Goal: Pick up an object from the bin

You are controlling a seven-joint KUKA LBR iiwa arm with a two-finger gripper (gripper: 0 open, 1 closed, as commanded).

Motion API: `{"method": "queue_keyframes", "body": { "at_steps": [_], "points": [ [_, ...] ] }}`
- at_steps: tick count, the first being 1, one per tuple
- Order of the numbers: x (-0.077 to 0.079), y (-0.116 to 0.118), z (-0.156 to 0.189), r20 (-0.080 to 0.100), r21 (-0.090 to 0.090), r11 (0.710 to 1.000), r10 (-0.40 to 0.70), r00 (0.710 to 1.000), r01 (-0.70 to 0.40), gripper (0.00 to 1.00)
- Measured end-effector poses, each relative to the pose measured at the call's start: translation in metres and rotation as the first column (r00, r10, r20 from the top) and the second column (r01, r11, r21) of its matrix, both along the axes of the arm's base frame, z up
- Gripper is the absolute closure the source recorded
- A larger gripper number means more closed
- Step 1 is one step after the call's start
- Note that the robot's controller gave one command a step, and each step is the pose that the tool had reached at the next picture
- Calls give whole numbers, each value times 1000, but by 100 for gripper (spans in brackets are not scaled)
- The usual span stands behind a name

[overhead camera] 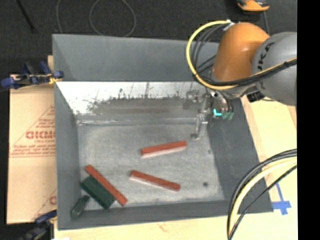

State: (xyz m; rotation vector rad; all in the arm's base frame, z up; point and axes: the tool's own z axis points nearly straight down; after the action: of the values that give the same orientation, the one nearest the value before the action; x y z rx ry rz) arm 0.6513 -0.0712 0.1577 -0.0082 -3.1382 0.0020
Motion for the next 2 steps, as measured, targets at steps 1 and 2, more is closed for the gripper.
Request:
{"method": "queue_keyframes", "body": {
  "at_steps": [1,2],
  "points": [
    [-34,32,-88,3,2,941,339,941,-339,0],
    [-33,32,-85,6,0,941,339,941,-339,100]
  ]
}}
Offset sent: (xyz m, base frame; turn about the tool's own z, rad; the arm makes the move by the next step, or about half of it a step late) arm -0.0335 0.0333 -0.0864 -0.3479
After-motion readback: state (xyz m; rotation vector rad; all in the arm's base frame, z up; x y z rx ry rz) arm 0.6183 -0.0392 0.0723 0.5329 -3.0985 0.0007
